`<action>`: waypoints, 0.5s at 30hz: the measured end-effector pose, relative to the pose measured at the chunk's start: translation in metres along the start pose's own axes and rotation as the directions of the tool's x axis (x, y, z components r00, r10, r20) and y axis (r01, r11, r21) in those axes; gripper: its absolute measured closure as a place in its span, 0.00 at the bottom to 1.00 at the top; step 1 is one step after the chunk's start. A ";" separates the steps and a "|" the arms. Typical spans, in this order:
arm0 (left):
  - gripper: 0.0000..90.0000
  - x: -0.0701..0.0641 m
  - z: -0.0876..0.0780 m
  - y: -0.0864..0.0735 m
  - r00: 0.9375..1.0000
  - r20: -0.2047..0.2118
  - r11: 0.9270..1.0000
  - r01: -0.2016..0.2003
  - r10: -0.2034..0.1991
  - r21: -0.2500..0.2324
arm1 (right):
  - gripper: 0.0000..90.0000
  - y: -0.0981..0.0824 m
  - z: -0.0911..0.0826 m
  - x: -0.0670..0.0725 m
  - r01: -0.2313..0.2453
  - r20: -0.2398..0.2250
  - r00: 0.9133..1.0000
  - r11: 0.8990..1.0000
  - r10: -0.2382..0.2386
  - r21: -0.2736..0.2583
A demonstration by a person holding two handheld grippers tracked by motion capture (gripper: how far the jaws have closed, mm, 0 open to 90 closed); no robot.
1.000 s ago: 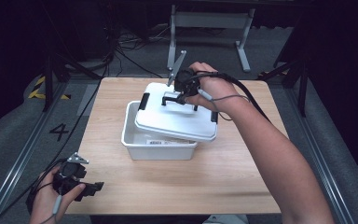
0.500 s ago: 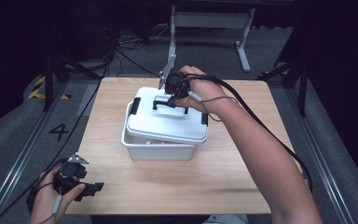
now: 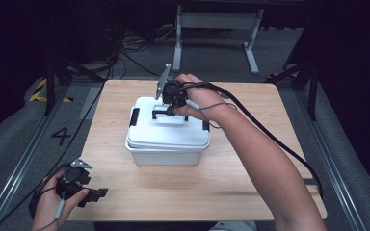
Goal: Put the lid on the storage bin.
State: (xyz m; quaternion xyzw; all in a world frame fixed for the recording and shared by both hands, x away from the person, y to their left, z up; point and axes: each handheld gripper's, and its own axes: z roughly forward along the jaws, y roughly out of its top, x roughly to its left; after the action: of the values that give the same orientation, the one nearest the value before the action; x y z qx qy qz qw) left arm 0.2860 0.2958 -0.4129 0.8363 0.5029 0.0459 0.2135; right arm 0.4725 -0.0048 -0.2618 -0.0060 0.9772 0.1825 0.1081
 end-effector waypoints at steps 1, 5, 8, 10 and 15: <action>0.23 0.000 0.000 0.000 1.000 0.001 1.000 0.000 0.000 0.003 | 0.95 0.001 0.001 0.000 0.003 0.004 1.000 1.000 -0.003 -0.002; 0.23 0.000 0.001 0.000 1.000 0.000 1.000 0.000 0.000 -0.002 | 0.95 0.003 0.001 0.001 0.011 -0.006 1.000 1.000 -0.011 -0.014; 0.23 0.000 0.001 0.001 1.000 0.003 1.000 -0.002 0.002 -0.002 | 0.94 0.005 0.003 0.002 0.028 -0.009 1.000 1.000 -0.028 -0.012; 0.23 0.000 0.001 0.001 1.000 0.003 1.000 0.002 -0.002 -0.003 | 0.94 0.006 0.005 0.003 0.031 -0.010 0.999 1.000 -0.031 -0.004; 0.23 0.001 0.002 0.001 1.000 0.003 1.000 0.003 -0.003 0.001 | 0.94 0.008 0.011 0.003 0.038 -0.015 0.999 0.999 -0.038 -0.005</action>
State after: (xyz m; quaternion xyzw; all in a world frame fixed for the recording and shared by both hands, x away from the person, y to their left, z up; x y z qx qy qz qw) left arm 0.2881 0.2950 -0.4143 0.8356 0.5039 0.0441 0.2141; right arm 0.4709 0.0065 -0.2694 -0.0262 0.9773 0.1828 0.1042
